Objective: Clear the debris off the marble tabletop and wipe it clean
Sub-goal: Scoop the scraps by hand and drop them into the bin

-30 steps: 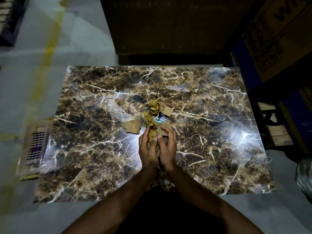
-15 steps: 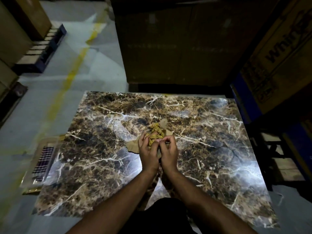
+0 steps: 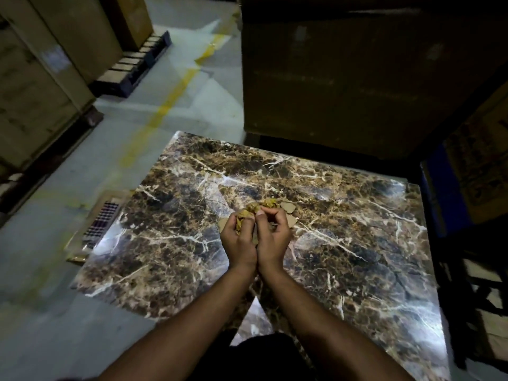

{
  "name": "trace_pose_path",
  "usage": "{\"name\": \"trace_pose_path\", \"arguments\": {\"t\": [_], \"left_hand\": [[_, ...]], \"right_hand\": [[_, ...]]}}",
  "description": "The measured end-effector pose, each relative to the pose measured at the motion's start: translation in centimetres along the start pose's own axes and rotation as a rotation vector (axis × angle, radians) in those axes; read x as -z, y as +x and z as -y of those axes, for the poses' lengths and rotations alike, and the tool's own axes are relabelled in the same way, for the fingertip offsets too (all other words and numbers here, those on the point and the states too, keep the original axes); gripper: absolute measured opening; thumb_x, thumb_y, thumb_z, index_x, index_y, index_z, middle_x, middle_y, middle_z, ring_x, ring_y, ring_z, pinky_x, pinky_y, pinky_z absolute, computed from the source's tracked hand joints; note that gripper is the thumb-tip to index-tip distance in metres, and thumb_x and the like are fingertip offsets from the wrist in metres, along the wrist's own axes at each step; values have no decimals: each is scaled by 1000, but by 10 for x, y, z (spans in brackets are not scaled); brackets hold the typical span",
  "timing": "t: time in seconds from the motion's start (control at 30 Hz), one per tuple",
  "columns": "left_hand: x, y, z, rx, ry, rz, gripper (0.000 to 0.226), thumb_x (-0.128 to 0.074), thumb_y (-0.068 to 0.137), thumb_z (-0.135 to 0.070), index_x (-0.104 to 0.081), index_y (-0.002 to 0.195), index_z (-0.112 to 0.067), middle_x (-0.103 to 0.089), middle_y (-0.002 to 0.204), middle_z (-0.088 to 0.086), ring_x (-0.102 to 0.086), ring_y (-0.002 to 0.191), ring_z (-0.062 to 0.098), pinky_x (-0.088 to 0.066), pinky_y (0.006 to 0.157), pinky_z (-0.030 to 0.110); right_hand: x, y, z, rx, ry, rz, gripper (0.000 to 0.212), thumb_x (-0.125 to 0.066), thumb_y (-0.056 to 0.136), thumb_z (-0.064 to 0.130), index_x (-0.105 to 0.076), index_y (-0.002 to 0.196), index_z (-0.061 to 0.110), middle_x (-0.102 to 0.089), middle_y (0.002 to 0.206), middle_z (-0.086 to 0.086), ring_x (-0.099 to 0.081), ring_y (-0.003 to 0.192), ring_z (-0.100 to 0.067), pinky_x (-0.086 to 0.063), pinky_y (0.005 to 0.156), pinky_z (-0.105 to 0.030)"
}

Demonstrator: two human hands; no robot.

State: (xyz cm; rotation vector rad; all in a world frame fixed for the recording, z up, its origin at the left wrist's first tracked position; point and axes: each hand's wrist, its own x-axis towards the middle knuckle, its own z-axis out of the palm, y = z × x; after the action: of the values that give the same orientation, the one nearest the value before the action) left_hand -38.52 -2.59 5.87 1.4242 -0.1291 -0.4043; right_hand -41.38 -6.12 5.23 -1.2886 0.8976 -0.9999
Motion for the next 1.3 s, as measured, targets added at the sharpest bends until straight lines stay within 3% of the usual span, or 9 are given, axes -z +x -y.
{"name": "trace_pose_path", "arguments": {"t": [0.1, 0.27, 0.4, 0.6, 0.8, 0.87, 0.97, 1.13, 1.3], "left_hand": [[21, 2, -17, -79, -23, -102, 17, -56, 82, -28, -62, 80, -12, -63, 70, -2, -57, 62, 9, -46, 58, 25], [86, 3, -46, -180, -62, -306, 31, -57, 73, -45, -65, 83, -17, -67, 72, -5, -61, 66, 9, -50, 62, 25], [159, -3, -63, -214, -85, -502, 34, -56, 71, -47, -66, 84, -17, -67, 74, -3, -61, 66, 7, -50, 63, 25], [304, -40, -70, -247, -153, -770, 16, -56, 82, -21, -66, 85, -9, -68, 70, -7, -61, 66, 6, -50, 62, 22], [469, -97, -52, -263, -154, -993, 26, -59, 77, -39, -65, 89, -16, -70, 83, 8, -66, 77, 18, -53, 68, 29], [520, -120, -45, -279, -165, -1073, 23, -61, 77, -35, -58, 94, -21, -65, 87, 4, -63, 81, 14, -50, 72, 27], [580, -149, -26, -234, -219, -1127, 26, -63, 80, -31, -57, 103, -21, -65, 101, 8, -65, 95, 25, -54, 84, 40], [643, -173, 14, -99, -311, -1239, 44, -60, 79, -39, -70, 117, -20, -72, 115, -5, -66, 110, 11, -53, 91, 24], [694, -157, 86, -25, -379, -1362, 40, -63, 86, -39, -70, 121, -20, -71, 123, 2, -64, 120, 17, -53, 100, 35]], "right_hand": [[-21, -11, 6, 33, 19, 89, 2, -64, 92, 25, -64, 91, 24, -69, 95, 1, -66, 93, -17, -54, 85, -34], [-79, -53, 18, 52, 44, 303, 4, -62, 93, 26, -65, 90, 26, -70, 90, 15, -65, 87, -6, -51, 79, -23], [-129, -111, 20, 40, 57, 450, 12, -64, 91, 31, -67, 90, 19, -71, 91, 1, -67, 88, -19, -54, 82, -38], [-202, -243, 7, -9, 38, 731, 10, -65, 87, 33, -67, 88, 24, -72, 91, 3, -67, 90, -19, -54, 85, -40], [-261, -401, -16, -3, -54, 936, 14, -63, 86, 40, -66, 90, 27, -72, 94, -7, -68, 92, -24, -55, 83, -34], [-273, -454, -29, -20, -81, 1004, 9, -65, 88, 36, -65, 91, 27, -71, 93, -4, -68, 90, -19, -53, 81, -26], [-281, -517, -47, -76, -137, 1098, 5, -63, 92, 22, -64, 92, 27, -70, 93, 0, -66, 88, -10, -51, 81, -21], [-301, -583, -95, -94, -252, 1254, 14, -60, 94, 19, -68, 103, 12, -71, 99, 0, -67, 94, -11, -53, 82, -22], [-326, -612, -180, -157, -346, 1349, 18, -59, 96, 19, -70, 110, 14, -73, 108, -1, -69, 104, -19, -57, 91, -38]]}}
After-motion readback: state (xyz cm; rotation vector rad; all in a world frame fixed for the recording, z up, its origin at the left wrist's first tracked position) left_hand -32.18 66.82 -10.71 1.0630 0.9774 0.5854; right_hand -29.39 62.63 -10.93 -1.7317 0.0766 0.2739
